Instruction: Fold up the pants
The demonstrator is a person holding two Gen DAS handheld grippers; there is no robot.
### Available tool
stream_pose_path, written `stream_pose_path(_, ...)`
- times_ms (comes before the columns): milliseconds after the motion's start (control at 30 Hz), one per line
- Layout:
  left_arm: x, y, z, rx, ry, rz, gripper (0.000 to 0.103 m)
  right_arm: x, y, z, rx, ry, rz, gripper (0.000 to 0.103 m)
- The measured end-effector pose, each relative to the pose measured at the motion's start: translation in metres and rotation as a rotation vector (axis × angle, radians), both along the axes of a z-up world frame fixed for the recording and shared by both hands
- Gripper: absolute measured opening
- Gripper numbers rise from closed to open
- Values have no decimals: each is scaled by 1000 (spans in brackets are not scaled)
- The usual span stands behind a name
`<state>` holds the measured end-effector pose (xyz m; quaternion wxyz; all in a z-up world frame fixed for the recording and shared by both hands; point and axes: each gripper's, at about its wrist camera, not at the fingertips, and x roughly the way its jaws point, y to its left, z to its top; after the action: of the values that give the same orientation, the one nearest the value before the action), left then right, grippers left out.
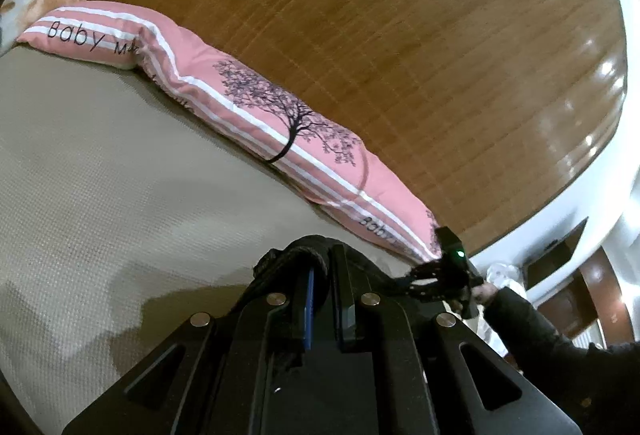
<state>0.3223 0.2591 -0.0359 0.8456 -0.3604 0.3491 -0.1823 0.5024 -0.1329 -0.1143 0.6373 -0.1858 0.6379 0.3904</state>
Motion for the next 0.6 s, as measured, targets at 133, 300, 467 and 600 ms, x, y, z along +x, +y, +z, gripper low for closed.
stream_pose_path(133, 0, -1, 1, 19, 9, 13, 7, -13, -6, 14, -5, -91, -24, 10)
stream_pose_path(300, -7, -8, 13, 81, -2, -10, 7, -49, -19, 56, -29, -245, -99, 8)
stream_pose_path(467, -33, -18, 34, 108, -28, -57, 8, -97, -26, 95, -67, -359, -178, 8)
stream_pose_path(600, -68, -26, 51, 119, -45, -111, 8, -157, -36, 117, -78, -412, -254, 8)
